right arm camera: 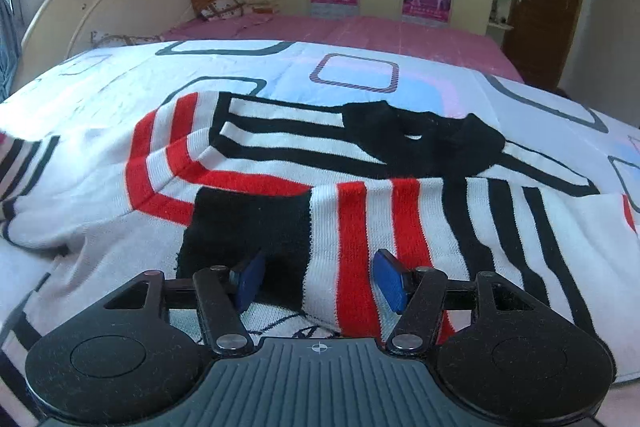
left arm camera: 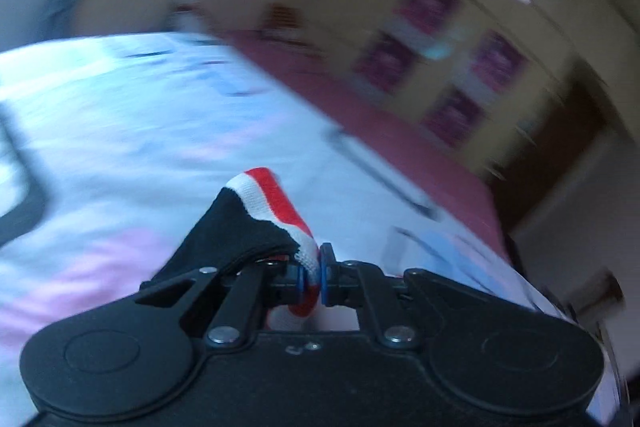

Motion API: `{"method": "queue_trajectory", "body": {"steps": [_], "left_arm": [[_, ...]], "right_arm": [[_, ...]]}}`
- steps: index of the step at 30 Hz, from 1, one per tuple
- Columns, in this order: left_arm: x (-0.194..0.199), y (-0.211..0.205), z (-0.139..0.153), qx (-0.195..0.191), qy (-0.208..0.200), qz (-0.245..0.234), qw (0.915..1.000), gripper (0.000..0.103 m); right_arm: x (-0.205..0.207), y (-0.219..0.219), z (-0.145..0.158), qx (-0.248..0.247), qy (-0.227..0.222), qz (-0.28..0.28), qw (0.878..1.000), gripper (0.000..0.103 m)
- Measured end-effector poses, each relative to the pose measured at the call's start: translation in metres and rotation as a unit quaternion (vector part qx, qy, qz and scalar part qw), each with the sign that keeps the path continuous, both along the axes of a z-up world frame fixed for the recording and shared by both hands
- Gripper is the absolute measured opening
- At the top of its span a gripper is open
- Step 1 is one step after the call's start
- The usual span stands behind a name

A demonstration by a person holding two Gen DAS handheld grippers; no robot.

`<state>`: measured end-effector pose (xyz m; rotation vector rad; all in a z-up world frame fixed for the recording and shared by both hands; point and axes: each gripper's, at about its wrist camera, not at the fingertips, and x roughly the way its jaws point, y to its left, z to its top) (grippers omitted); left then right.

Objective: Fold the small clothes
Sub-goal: 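Lift the sleeve with the left tool and fold it across toward the right tool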

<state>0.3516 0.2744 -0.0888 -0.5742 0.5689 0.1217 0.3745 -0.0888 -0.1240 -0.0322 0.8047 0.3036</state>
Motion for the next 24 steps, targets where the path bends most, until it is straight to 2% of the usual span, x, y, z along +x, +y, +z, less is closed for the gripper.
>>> {"method": "queue_trajectory", "body": {"steps": [3, 8, 12, 14, 16, 18, 19, 20, 22, 23, 24], "left_arm": [[0.016, -0.056, 0.018, 0.017, -0.019, -0.08, 0.9964, 0.007], [0.045, -0.162, 0.017, 0.032, -0.025, -0.203, 0.9783, 0.007], [0.064, -0.247, -0.004, 0.051, -0.006, -0.29, 0.9556, 0.007], [0.067, -0.281, -0.019, 0.071, 0.009, -0.321, 0.9443, 0.007], [0.068, -0.308, -0.037, 0.1, 0.033, -0.354, 0.9291, 0.01], [0.063, -0.325, -0.052, 0.128, 0.058, -0.375, 0.9163, 0.025], [0.056, -0.327, -0.056, 0.133, 0.061, -0.378, 0.914, 0.026], [0.048, -0.324, -0.055, 0.139, 0.061, -0.377, 0.9136, 0.029], [0.04, -0.32, -0.052, 0.151, 0.061, -0.371, 0.9143, 0.047], [0.035, -0.312, -0.049, 0.153, 0.057, -0.361, 0.918, 0.062], [0.033, -0.308, -0.046, 0.157, 0.052, -0.351, 0.9216, 0.067]], "right_arm": [[-0.006, -0.015, 0.012, 0.016, -0.014, -0.015, 1.0, 0.061], [-0.02, -0.055, 0.026, 0.029, -0.021, -0.045, 0.998, 0.061], [-0.034, -0.095, 0.031, 0.029, -0.022, -0.077, 0.996, 0.061], [-0.039, -0.114, 0.031, 0.028, -0.019, -0.091, 0.995, 0.061], [-0.045, -0.131, 0.03, 0.029, -0.014, -0.1, 0.994, 0.061], [-0.05, -0.143, 0.03, 0.037, -0.01, -0.101, 0.994, 0.061], [-0.052, -0.147, 0.03, 0.041, -0.008, -0.1, 0.994, 0.061], [-0.054, -0.149, 0.031, 0.045, -0.008, -0.098, 0.994, 0.061], [-0.056, -0.151, 0.032, 0.058, -0.009, -0.091, 0.994, 0.061], [-0.057, -0.149, 0.033, 0.065, -0.009, -0.086, 0.994, 0.061], [-0.055, -0.146, 0.034, 0.069, -0.01, -0.08, 0.994, 0.061]]}}
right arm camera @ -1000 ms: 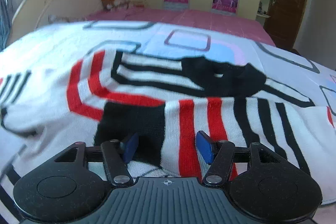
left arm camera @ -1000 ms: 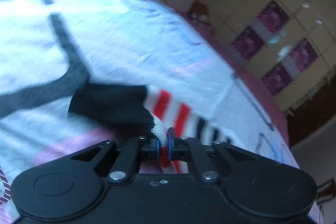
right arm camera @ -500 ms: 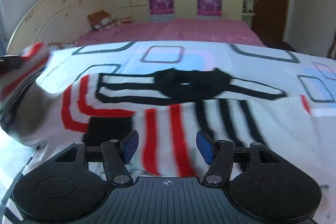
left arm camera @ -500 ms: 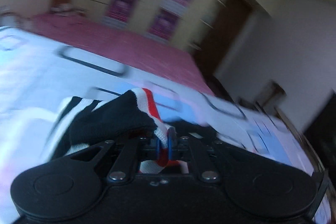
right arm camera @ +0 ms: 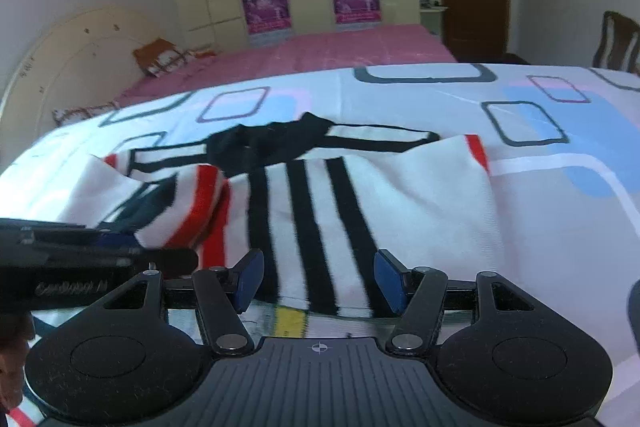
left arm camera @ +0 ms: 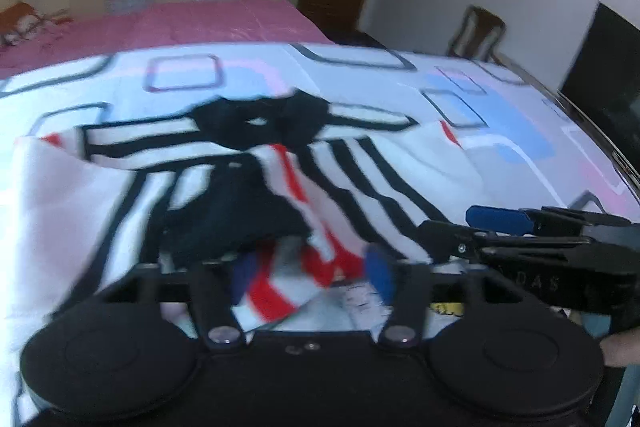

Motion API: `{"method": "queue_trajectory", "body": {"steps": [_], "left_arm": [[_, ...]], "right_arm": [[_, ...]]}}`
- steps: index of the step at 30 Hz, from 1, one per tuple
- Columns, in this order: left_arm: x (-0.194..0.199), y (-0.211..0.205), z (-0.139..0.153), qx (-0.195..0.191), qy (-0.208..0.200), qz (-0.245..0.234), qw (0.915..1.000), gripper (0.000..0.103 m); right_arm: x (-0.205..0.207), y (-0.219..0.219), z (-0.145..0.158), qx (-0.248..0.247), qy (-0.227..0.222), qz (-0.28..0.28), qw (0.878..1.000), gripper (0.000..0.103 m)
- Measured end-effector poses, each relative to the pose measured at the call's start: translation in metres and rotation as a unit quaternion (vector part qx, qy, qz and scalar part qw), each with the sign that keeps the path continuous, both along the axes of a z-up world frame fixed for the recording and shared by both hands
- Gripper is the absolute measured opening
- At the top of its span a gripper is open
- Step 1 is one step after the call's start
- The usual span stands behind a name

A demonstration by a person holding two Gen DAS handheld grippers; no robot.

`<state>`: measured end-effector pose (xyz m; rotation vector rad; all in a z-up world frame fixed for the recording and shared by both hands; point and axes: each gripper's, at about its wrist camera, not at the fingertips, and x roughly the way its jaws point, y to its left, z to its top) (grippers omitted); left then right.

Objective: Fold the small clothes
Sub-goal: 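Lift the sleeve with the left tool and fold it across toward the right tool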

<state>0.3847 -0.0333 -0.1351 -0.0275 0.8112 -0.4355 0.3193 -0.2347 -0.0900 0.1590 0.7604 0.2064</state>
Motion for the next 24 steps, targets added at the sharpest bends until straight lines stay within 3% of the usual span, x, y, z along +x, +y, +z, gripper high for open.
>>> {"method": "queue_trajectory", "body": {"steps": [6, 12, 16, 21, 22, 23, 24], "left_arm": [[-0.025, 0.049, 0.016, 0.036, -0.026, 0.067, 0.9967, 0.067], [-0.039, 0.1, 0.004, 0.108, -0.03, 0.157, 0.9813, 0.067], [-0.034, 0.116, -0.013, 0.13, -0.017, 0.187, 0.9735, 0.065], [-0.012, 0.113, -0.022, 0.14, -0.035, 0.188, 0.9717, 0.052], [-0.007, 0.113, -0.024, 0.138, -0.037, 0.188, 0.9717, 0.05], [-0.005, 0.113, -0.024, 0.136, -0.041, 0.189, 0.9717, 0.046], [-0.003, 0.113, -0.025, 0.135, -0.046, 0.186, 0.9721, 0.038]], "right_arm": [[0.007, 0.04, 0.005, 0.008, -0.011, 0.064, 0.998, 0.061], [0.014, 0.093, -0.009, -0.065, -0.021, 0.124, 0.99, 0.061], [0.019, 0.111, -0.017, -0.091, -0.023, 0.141, 0.986, 0.061], [0.034, 0.117, -0.022, -0.1, -0.027, 0.123, 0.987, 0.06], [0.037, 0.114, -0.019, -0.095, -0.033, 0.111, 0.989, 0.057], [0.041, 0.111, -0.016, -0.088, -0.036, 0.102, 0.99, 0.027], [0.045, 0.106, -0.013, -0.079, -0.033, 0.095, 0.992, 0.012]]}}
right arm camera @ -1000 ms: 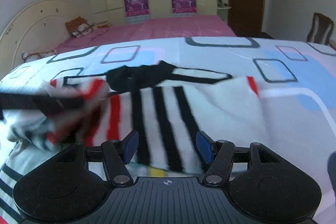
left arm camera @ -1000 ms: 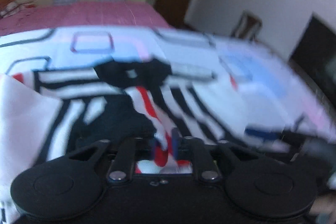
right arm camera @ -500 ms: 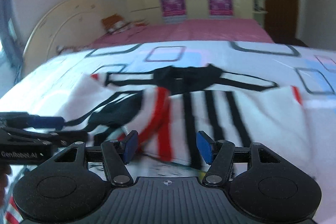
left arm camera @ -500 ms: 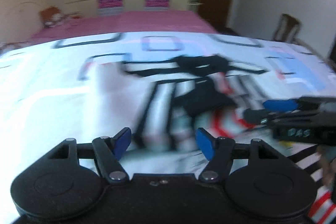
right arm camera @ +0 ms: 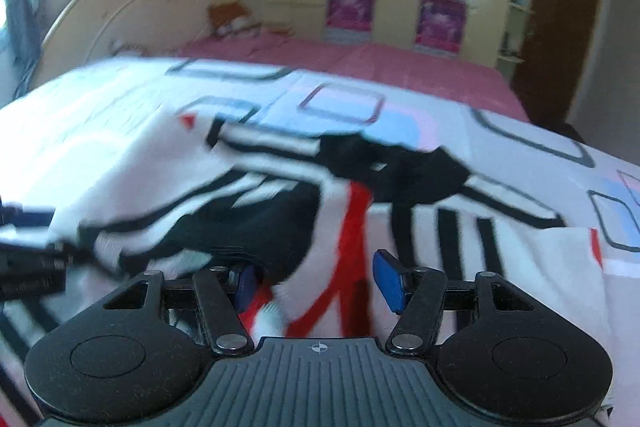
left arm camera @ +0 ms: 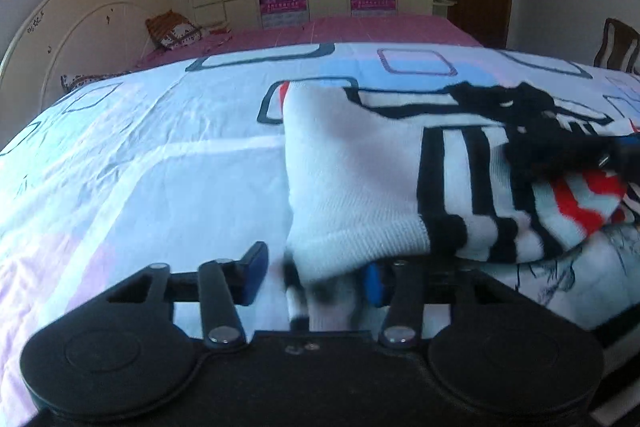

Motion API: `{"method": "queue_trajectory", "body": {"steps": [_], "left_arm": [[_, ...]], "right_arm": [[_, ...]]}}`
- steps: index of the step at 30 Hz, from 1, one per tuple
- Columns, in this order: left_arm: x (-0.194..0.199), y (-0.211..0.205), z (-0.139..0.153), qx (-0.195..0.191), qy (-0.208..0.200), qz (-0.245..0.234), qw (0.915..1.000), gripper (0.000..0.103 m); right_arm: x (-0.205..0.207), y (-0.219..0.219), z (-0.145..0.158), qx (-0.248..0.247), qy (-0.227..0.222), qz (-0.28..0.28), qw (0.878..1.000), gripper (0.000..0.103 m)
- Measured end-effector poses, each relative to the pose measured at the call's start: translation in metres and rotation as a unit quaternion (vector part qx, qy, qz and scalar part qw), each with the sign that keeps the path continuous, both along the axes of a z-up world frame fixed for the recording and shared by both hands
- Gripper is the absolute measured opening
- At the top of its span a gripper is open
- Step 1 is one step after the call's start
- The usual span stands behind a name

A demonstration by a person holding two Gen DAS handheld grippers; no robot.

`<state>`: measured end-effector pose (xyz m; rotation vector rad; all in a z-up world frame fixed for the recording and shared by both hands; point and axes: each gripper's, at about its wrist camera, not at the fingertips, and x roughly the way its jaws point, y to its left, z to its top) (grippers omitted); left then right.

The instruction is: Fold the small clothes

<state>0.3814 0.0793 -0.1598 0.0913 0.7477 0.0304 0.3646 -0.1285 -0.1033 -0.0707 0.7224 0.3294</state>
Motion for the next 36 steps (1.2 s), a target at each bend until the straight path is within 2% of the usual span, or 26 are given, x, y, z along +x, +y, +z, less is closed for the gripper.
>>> {"method": "queue_trajectory", "body": {"steps": [1, 3, 5, 7, 10, 13, 16, 20, 22, 24, 26, 27, 30, 32, 34, 36], "left_arm": [[-0.001, 0.0, -0.001, -0.001, -0.002, -0.006, 1.0, 0.034], [-0.007, -0.004, -0.003, 0.015, -0.01, -0.019, 0.9997, 0.026], [-0.012, -0.005, -0.004, 0.023, -0.017, -0.03, 0.9991, 0.024], [-0.014, -0.007, -0.004, 0.028, -0.017, -0.041, 0.9986, 0.023], [-0.011, -0.005, -0.009, 0.023, -0.01, -0.041, 0.9988, 0.024], [-0.011, -0.005, -0.007, 0.024, -0.007, -0.048, 0.9985, 0.024], [-0.014, -0.003, -0.006, 0.024, -0.002, -0.054, 0.9982, 0.024], [-0.013, 0.002, -0.001, 0.009, 0.011, -0.057, 0.9983, 0.024], [-0.013, 0.006, 0.004, -0.008, 0.023, -0.057, 0.9981, 0.029], [-0.015, 0.011, 0.011, -0.027, 0.032, -0.057, 0.9975, 0.031], [-0.018, 0.017, 0.019, -0.049, 0.041, -0.057, 0.9963, 0.034], [-0.02, 0.019, 0.022, -0.055, 0.043, -0.056, 0.996, 0.034], [-0.023, 0.024, 0.031, -0.075, 0.043, -0.051, 0.9949, 0.036], [-0.018, 0.028, 0.037, -0.095, 0.042, -0.042, 0.9937, 0.036], [-0.005, 0.029, 0.039, -0.109, 0.042, -0.033, 0.9927, 0.04], [0.015, 0.029, 0.038, -0.117, 0.042, -0.022, 0.992, 0.043]], "right_arm": [[0.004, -0.009, 0.003, 0.014, 0.004, -0.018, 1.0, 0.006], [0.007, -0.028, 0.008, 0.042, 0.006, -0.046, 0.998, 0.006], [0.007, -0.048, 0.011, 0.059, 0.008, -0.078, 0.995, 0.006], [0.005, -0.067, 0.014, 0.074, 0.014, -0.101, 0.992, 0.006], [0.005, -0.089, 0.002, 0.094, 0.059, -0.126, 0.986, 0.006], [0.001, -0.116, -0.01, 0.148, 0.096, -0.165, 0.97, 0.007], [-0.004, -0.12, -0.006, 0.137, 0.09, -0.166, 0.972, 0.007], [-0.009, -0.129, 0.0, 0.16, 0.087, -0.173, 0.968, 0.007], [-0.012, -0.13, 0.001, 0.169, 0.088, -0.171, 0.967, 0.008], [-0.012, -0.131, -0.001, 0.17, 0.09, -0.163, 0.968, 0.018], [-0.015, -0.136, 0.0, 0.17, 0.089, -0.176, 0.965, 0.065], [-0.017, -0.138, 0.002, 0.172, 0.082, -0.18, 0.965, 0.066], [-0.019, -0.144, 0.001, 0.18, 0.083, -0.175, 0.964, 0.064], [-0.015, -0.147, -0.003, 0.185, 0.091, -0.178, 0.962, 0.043], [-0.012, -0.149, -0.007, 0.187, 0.094, -0.184, 0.96, 0.033], [-0.01, -0.149, -0.008, 0.182, 0.091, -0.191, 0.96, 0.032]]}}
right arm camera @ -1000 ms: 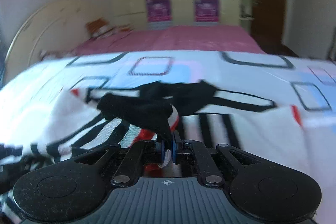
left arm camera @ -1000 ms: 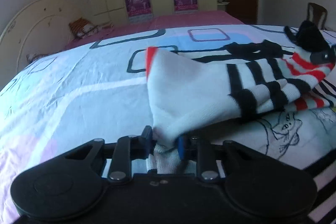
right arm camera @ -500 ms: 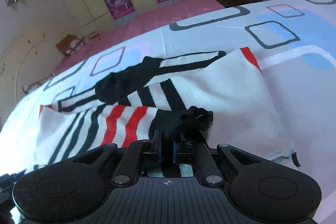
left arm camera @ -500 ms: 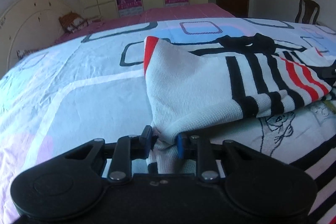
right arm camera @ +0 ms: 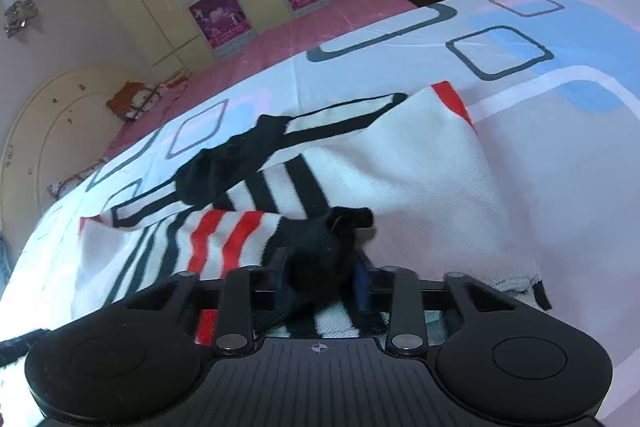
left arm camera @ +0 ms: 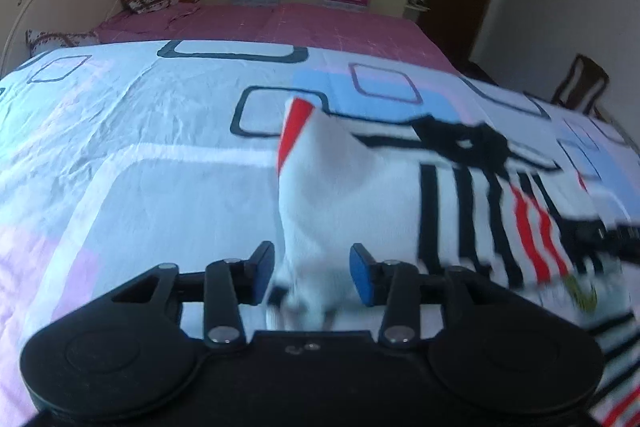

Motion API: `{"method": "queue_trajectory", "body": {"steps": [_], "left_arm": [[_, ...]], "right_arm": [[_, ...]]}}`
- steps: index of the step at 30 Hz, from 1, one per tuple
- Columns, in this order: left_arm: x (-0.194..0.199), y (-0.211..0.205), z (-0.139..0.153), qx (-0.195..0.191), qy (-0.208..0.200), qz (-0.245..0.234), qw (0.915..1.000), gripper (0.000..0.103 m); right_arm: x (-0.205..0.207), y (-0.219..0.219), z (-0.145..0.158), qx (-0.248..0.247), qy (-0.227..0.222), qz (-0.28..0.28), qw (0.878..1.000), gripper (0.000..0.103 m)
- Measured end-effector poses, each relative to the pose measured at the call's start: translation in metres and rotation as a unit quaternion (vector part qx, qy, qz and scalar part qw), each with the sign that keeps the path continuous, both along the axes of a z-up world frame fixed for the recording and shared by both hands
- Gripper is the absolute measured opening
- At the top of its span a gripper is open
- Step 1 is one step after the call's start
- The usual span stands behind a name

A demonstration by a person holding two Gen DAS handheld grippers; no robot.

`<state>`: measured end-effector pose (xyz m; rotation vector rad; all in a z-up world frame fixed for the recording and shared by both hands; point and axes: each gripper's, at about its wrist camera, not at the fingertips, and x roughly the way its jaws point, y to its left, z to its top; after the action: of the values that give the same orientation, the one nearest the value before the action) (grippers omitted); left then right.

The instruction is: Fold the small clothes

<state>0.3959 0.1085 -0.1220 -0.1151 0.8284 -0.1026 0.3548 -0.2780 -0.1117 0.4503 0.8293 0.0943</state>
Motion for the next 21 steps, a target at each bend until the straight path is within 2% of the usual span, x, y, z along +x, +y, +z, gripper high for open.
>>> {"method": "queue_trajectory", "body": {"steps": [2, 5, 7, 9, 11, 12, 14, 18, 21], "left_arm": [[0.024, -0.001, -0.006, -0.011, 0.005, 0.008, 0.9999, 0.043], [0.055, -0.003, -0.017, -0.024, 0.011, 0.018, 0.9995, 0.043], [0.074, -0.003, -0.024, -0.017, 0.006, 0.032, 0.9993, 0.042], [0.089, 0.0, -0.031, -0.015, 0.002, 0.046, 0.9988, 0.041], [0.1, 0.004, -0.038, -0.003, -0.002, 0.064, 0.998, 0.039], [0.105, 0.007, -0.043, 0.009, -0.003, 0.076, 0.997, 0.037], [0.11, 0.016, -0.047, -0.001, -0.006, 0.094, 0.9956, 0.039], [0.111, 0.019, -0.045, -0.002, -0.013, 0.1, 0.9949, 0.041], [0.106, 0.019, -0.037, -0.013, -0.021, 0.114, 0.9932, 0.039]], "right_arm": [[0.002, 0.002, 0.003, -0.011, -0.01, 0.006, 1.0, 0.017], [0.002, 0.016, 0.013, -0.056, -0.041, 0.036, 0.997, 0.016], [0.003, 0.023, 0.017, -0.084, -0.058, 0.053, 0.993, 0.016], [0.005, 0.024, 0.015, -0.104, -0.063, 0.057, 0.991, 0.016], [0.009, 0.023, 0.006, -0.133, -0.048, 0.058, 0.988, 0.016], [0.012, 0.022, 0.0, -0.139, -0.035, 0.058, 0.988, 0.016], [0.011, 0.018, -0.008, -0.148, -0.021, 0.058, 0.987, 0.016], [0.003, 0.01, 0.003, -0.152, -0.049, 0.031, 0.987, 0.016], [0.007, 0.015, 0.017, -0.147, -0.076, 0.038, 0.986, 0.016]]}}
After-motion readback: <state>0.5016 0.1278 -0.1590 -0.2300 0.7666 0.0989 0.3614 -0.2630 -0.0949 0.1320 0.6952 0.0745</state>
